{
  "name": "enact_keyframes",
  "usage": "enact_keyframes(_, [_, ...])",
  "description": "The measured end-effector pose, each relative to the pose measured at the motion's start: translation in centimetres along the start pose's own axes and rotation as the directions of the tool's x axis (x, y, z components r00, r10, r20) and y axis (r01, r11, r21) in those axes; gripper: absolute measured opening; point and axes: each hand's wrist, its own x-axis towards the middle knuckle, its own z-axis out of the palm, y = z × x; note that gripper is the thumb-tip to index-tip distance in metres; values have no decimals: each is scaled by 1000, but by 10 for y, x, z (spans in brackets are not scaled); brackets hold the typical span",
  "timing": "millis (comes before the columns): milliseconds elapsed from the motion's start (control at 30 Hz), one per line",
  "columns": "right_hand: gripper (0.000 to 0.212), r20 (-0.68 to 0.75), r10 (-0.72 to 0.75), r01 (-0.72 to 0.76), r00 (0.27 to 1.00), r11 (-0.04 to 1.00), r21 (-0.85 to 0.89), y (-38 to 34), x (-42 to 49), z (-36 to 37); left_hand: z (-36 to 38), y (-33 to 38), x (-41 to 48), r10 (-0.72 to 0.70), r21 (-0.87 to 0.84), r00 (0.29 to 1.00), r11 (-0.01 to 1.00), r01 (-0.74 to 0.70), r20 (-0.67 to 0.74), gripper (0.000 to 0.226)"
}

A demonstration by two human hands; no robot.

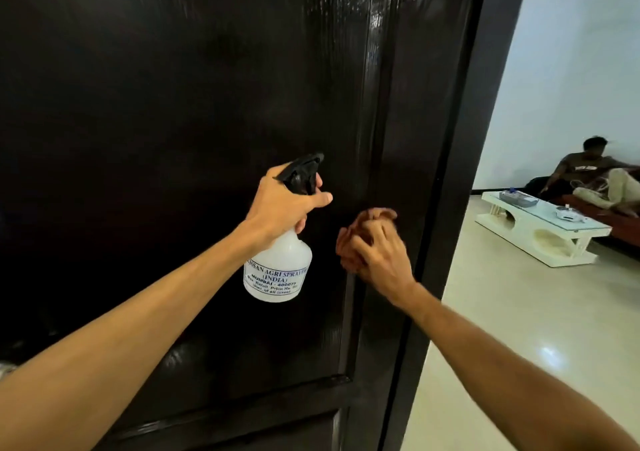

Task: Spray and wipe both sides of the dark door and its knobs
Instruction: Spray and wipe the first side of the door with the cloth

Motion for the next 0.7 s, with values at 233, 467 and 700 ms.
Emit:
enact_keyframes(233, [25,-101,23,-25,995,1000,-19,8,26,-4,10,-34,-24,-59,-4,998,998,59,28,19])
enact_keyframes(467, [43,75,64,-68,995,996,54,-27,-79,34,20,-69,-46,-93,-14,995,996,93,24,16])
enact_keyframes(700, [53,-138,478,-438,868,866,240,15,-4,0,37,-63,-43,-65,-30,995,997,67,75,16])
